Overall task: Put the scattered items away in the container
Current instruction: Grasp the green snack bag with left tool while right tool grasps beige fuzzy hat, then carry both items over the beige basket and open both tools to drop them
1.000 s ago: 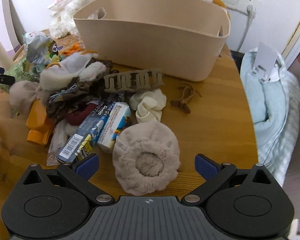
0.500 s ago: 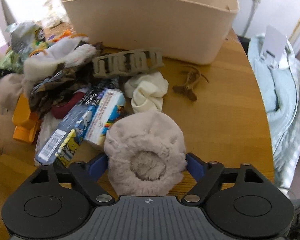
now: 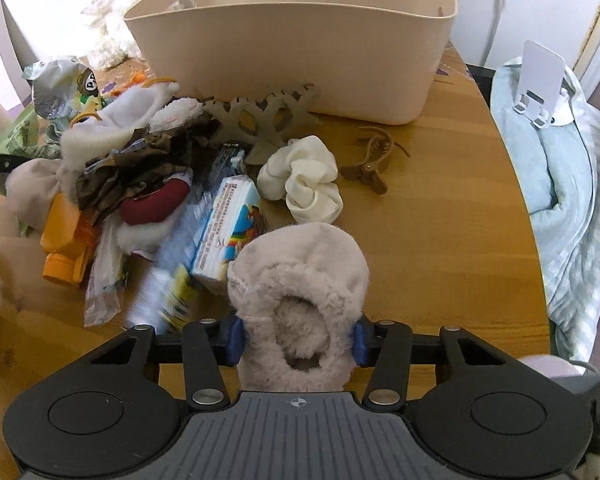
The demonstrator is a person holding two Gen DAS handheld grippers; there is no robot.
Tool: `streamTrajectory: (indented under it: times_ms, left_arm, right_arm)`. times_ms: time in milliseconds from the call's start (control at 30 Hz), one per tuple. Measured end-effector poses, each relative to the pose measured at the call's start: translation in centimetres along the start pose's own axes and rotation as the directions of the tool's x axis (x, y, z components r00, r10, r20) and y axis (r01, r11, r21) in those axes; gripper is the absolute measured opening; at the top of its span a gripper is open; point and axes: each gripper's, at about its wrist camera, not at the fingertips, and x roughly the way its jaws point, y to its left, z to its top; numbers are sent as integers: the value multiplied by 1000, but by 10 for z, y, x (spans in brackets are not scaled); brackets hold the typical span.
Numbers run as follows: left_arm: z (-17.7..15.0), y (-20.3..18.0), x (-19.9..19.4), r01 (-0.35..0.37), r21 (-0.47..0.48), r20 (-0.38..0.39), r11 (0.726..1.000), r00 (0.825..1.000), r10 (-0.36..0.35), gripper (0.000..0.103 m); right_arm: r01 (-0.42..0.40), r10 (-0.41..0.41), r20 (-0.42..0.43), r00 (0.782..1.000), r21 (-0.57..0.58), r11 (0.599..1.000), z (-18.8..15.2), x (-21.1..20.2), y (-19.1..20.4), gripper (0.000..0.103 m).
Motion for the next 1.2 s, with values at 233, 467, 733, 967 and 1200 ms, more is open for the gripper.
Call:
streamTrajectory:
  times_ms: [233, 467, 733, 967, 1200]
  left_arm:
    - [0, 10, -33, -34, -54, 42, 998, 998, 36, 57]
    - [17, -9, -79, -31, -76, 145, 997, 989, 42, 57]
    - [66, -54, -123, 0, 13, 309, 1000, 951, -4, 57]
    - [119, -99, -119, 26, 49, 369, 998, 928, -42, 57]
    - [160, -150, -72, 31, 87, 346, 996, 936, -60, 57]
  right_arm:
    - [-12, 12, 47, 999, 5, 1000, 0, -26, -10, 46]
    - [-8, 10, 122, 992, -17, 1000, 18, -57, -24, 46]
    - [11, -9, 242, 970, -7, 1000, 58, -90, -51, 47]
    - [-18, 15, 344, 939, 6, 1000, 107, -104, -62, 47]
    - [-37, 38, 364, 930, -10, 999, 152, -86, -64, 47]
